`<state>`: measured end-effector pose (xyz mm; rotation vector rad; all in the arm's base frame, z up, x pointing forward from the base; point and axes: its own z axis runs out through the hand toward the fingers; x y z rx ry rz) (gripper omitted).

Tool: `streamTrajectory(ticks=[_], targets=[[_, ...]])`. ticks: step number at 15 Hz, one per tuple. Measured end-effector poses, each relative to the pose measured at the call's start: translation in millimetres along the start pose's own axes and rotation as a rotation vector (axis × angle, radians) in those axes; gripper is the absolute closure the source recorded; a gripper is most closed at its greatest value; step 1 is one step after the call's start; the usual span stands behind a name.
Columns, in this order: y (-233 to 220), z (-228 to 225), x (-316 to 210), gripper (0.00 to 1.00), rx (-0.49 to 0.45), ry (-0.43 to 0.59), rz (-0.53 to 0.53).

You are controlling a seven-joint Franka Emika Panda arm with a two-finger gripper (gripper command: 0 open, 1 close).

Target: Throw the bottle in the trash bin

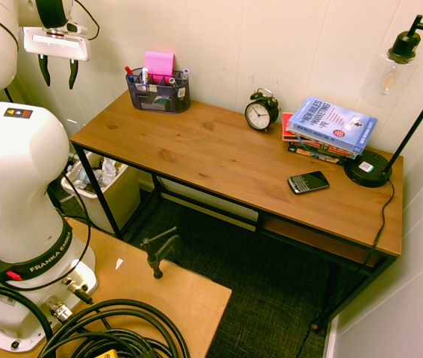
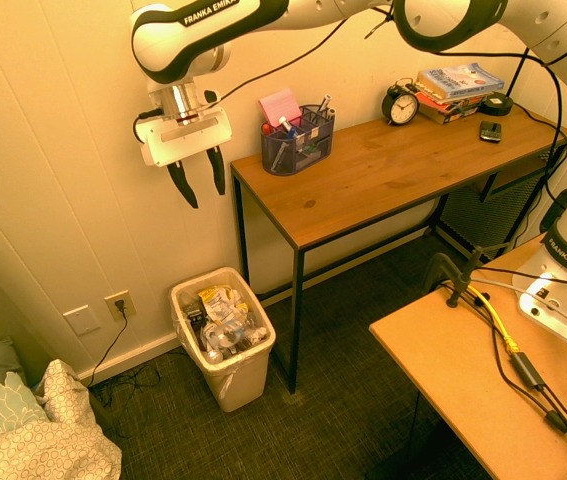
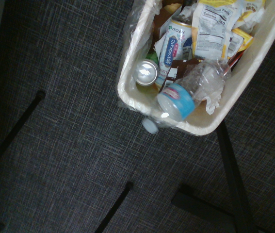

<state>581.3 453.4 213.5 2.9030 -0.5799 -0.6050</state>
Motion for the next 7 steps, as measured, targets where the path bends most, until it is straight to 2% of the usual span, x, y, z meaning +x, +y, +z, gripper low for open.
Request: streamTrajectory(ticks=[2,4,7], targets=[[0,-2,2,0.00,0.014,0.008,0.006],[0,-18,7,0.00,0.069,0.054,0.033],[22,-83,0,0.00,0.173,0.166,0.075]])
